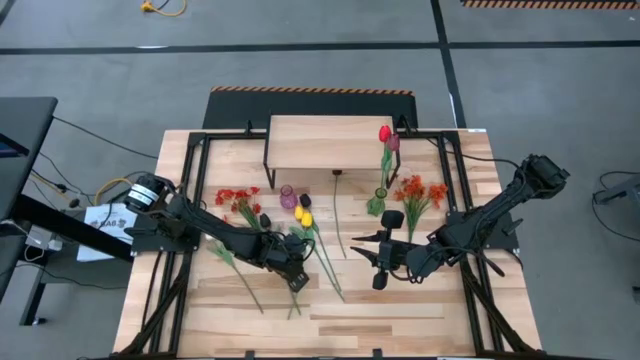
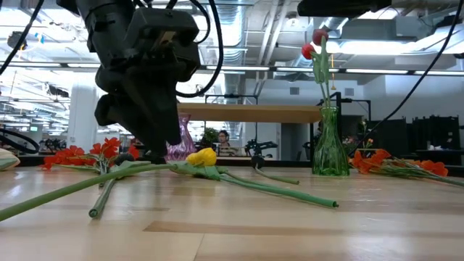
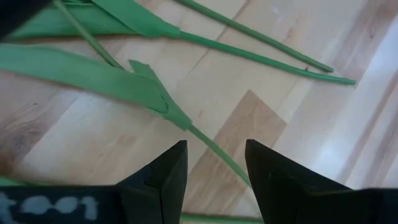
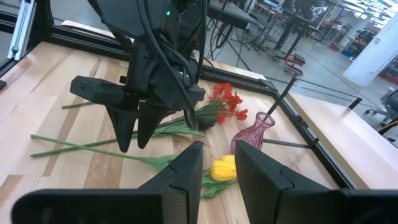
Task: Pick and place flowers into a vace then onto a shelf
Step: Put the yellow tulip into the green vase
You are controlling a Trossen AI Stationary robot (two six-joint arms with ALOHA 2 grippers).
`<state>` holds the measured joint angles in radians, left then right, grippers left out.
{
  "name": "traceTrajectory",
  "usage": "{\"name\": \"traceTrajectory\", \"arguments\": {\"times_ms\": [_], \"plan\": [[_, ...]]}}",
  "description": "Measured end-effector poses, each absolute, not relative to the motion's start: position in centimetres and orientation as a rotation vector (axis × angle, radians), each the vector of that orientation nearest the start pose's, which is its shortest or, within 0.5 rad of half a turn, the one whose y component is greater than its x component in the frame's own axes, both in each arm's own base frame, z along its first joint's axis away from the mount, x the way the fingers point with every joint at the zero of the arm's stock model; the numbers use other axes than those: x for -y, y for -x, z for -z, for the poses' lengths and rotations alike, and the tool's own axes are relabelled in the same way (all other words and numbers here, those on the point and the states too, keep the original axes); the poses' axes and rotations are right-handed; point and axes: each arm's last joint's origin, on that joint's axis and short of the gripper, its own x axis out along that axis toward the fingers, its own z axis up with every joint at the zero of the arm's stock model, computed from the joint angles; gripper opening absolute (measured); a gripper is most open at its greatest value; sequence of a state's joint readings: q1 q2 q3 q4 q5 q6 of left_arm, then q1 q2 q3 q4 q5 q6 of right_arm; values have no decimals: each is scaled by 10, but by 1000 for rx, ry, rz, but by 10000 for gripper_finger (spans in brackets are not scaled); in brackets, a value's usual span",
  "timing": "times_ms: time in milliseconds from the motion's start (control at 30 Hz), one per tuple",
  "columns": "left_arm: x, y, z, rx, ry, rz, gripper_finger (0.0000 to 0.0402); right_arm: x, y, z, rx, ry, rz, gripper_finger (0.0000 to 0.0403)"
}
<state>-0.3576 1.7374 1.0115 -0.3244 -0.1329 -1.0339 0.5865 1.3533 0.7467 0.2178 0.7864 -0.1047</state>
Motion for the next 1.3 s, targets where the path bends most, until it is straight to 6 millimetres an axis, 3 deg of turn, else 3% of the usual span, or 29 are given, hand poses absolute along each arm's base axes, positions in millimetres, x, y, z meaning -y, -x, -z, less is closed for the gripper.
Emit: {"name": "traceTrajectory", "arguments": {"times_ms": [400,833,967,1200,1300], "plan": [[115,-324,-139,-1071,704,-297,151,-138,-245,-238,-310,348,182,87],[112,-325,-138,-1077,700,-301,148,-138,-245,-237,-313,351,181,87],[113,-324,-138,-1068,687,-310,117,-138,-245,-237,-313,351,181,87],[118,-322,-139,-1052,644,-313,21,-138,-245,-237,-313,350,182,87],[121,-321,-140,-1050,638,-308,7,-138,-245,-237,-313,351,181,87]]}}
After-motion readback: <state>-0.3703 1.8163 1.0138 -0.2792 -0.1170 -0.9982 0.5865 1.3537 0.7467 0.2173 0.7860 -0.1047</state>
